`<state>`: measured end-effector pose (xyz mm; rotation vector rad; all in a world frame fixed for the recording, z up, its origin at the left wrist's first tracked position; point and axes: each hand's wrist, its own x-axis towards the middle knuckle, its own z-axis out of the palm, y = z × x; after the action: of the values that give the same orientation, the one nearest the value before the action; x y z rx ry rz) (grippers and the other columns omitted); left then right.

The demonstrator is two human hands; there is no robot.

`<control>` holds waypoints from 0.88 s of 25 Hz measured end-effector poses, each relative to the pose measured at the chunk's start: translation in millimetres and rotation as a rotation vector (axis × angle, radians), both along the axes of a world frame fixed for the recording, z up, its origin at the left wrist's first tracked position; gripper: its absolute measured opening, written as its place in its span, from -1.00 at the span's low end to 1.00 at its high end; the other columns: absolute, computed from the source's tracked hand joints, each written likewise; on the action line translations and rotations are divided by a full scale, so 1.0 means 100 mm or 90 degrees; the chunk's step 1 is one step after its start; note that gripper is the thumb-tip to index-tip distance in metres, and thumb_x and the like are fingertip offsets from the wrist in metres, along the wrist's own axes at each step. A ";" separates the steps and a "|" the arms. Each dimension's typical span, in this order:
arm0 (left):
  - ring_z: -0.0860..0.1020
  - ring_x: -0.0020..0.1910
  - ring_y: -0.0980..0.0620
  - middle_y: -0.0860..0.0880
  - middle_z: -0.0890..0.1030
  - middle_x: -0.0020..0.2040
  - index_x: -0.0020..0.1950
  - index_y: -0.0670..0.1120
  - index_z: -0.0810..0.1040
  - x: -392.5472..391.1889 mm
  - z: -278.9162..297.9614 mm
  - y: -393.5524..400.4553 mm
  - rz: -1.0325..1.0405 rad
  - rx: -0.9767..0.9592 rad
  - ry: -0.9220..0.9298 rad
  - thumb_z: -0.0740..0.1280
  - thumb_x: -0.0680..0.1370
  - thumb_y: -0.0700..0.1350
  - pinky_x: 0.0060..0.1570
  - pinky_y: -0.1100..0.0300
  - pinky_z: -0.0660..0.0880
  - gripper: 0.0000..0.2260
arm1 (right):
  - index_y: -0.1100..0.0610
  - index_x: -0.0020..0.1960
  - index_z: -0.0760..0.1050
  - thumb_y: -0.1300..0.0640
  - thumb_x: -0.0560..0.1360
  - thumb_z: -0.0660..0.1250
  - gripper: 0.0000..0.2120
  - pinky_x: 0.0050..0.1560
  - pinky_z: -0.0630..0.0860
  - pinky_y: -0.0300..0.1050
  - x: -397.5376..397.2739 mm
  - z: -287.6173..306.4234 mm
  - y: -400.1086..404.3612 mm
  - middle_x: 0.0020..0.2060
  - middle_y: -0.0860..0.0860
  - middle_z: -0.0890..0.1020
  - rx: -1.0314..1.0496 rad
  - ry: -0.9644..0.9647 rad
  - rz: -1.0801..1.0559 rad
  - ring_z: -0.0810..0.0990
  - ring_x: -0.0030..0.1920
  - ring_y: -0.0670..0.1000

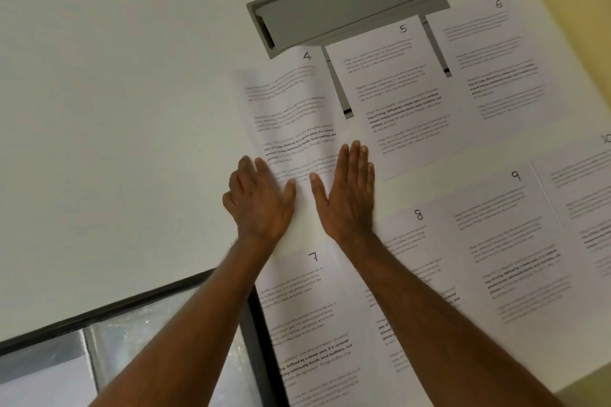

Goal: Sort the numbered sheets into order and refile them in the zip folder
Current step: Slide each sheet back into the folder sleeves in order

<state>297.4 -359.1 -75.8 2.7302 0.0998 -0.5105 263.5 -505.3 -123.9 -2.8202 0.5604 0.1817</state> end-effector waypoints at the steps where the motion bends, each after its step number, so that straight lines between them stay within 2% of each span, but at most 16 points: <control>1: 0.10 0.57 -0.21 -0.14 0.08 0.63 0.59 -0.06 0.19 0.01 0.03 -0.03 0.001 -0.014 0.010 0.18 0.63 0.26 0.46 -0.23 0.15 -0.37 | 0.20 0.67 -0.14 -0.38 0.64 -0.14 -0.16 0.64 -0.14 0.09 -0.01 -0.01 0.00 0.66 0.16 -0.11 -0.007 -0.001 0.007 -0.18 0.66 0.13; 4: 0.10 0.61 -0.14 -0.05 0.16 0.63 0.60 0.10 0.26 0.05 0.08 -0.10 0.035 -0.132 0.042 0.15 0.63 0.31 0.51 -0.21 0.09 -0.43 | 0.20 0.67 -0.11 -0.37 0.64 -0.14 -0.17 0.65 -0.12 0.09 -0.01 -0.02 -0.02 0.66 0.16 -0.07 -0.010 -0.005 0.015 -0.15 0.66 0.12; 5: 0.19 0.59 -0.12 0.00 0.26 0.60 0.59 0.13 0.28 0.07 0.10 -0.11 0.043 -0.193 0.048 0.15 0.62 0.33 0.50 -0.20 0.14 -0.43 | 0.20 0.67 -0.10 -0.36 0.64 -0.15 -0.17 0.65 -0.11 0.09 -0.01 -0.02 -0.02 0.66 0.16 -0.07 -0.011 -0.004 0.017 -0.15 0.66 0.12; 7: 0.44 0.45 -0.04 0.07 0.46 0.48 0.56 0.17 0.30 0.11 0.12 -0.11 0.110 -0.379 0.068 0.19 0.59 0.33 0.45 -0.17 0.36 -0.44 | 0.20 0.67 -0.11 -0.36 0.63 -0.18 -0.17 0.65 -0.13 0.08 -0.01 -0.01 -0.03 0.66 0.14 -0.09 -0.002 0.002 0.020 -0.18 0.66 0.10; 9: 0.58 0.28 0.04 0.07 0.55 0.36 0.51 0.13 0.32 0.13 0.18 -0.12 0.227 -0.551 0.100 0.33 0.62 0.18 0.29 -0.10 0.57 -0.51 | 0.18 0.68 -0.14 -0.36 0.63 -0.21 -0.18 0.64 -0.18 0.05 0.00 0.02 -0.05 0.66 0.12 -0.12 0.022 0.008 0.026 -0.22 0.65 0.08; 10: 0.60 0.23 0.04 0.06 0.58 0.32 0.47 0.08 0.36 0.15 0.19 -0.10 0.275 -0.590 0.098 0.39 0.61 0.09 0.23 -0.06 0.61 -0.54 | 0.18 0.68 -0.14 -0.36 0.62 -0.23 -0.18 0.64 -0.20 0.03 -0.01 0.04 -0.06 0.66 0.12 -0.13 0.034 0.011 0.029 -0.23 0.65 0.08; 13: 0.67 0.13 0.01 0.06 0.67 0.20 0.35 0.03 0.52 0.18 0.17 -0.02 0.339 -0.594 0.085 0.47 0.57 0.01 0.15 -0.07 0.65 -0.63 | 0.16 0.68 -0.15 -0.37 0.61 -0.23 -0.18 0.63 -0.23 -0.01 -0.01 0.10 -0.08 0.67 0.10 -0.13 0.075 0.017 0.025 -0.21 0.66 0.07; 16: 0.69 0.09 -0.03 0.06 0.71 0.16 0.29 0.00 0.61 0.11 0.12 0.13 0.377 -0.554 0.104 0.45 0.58 -0.06 0.17 -0.12 0.63 -0.72 | 0.13 0.68 -0.14 -0.32 0.66 -0.09 -0.23 0.62 -0.21 -0.06 -0.07 0.19 -0.06 0.67 0.06 -0.12 0.150 0.029 0.013 -0.20 0.66 0.03; 19: 0.69 0.08 -0.03 0.03 0.71 0.16 0.31 -0.05 0.61 0.00 0.17 0.28 0.399 -0.548 0.115 0.40 0.61 -0.13 0.18 -0.10 0.62 -0.73 | 0.11 0.68 -0.07 -0.20 0.69 0.09 -0.29 0.63 -0.01 -0.06 -0.20 0.35 0.04 0.67 0.02 -0.04 0.276 0.007 -0.040 -0.10 0.66 0.00; 22: 0.69 0.03 0.02 -0.01 0.70 0.15 0.32 -0.09 0.60 -0.19 0.35 0.50 0.403 -0.582 0.129 0.37 0.64 -0.17 0.06 0.08 0.65 -0.75 | 0.06 0.68 0.02 -0.11 0.68 0.21 -0.32 0.56 0.16 -0.11 -0.35 0.54 0.22 0.65 0.00 0.12 0.410 -0.026 -0.137 0.12 0.63 0.00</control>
<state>278.3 -308.8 -40.4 1.6317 0.5951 -0.4746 228.3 -483.1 -70.3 -2.1233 0.6506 0.2148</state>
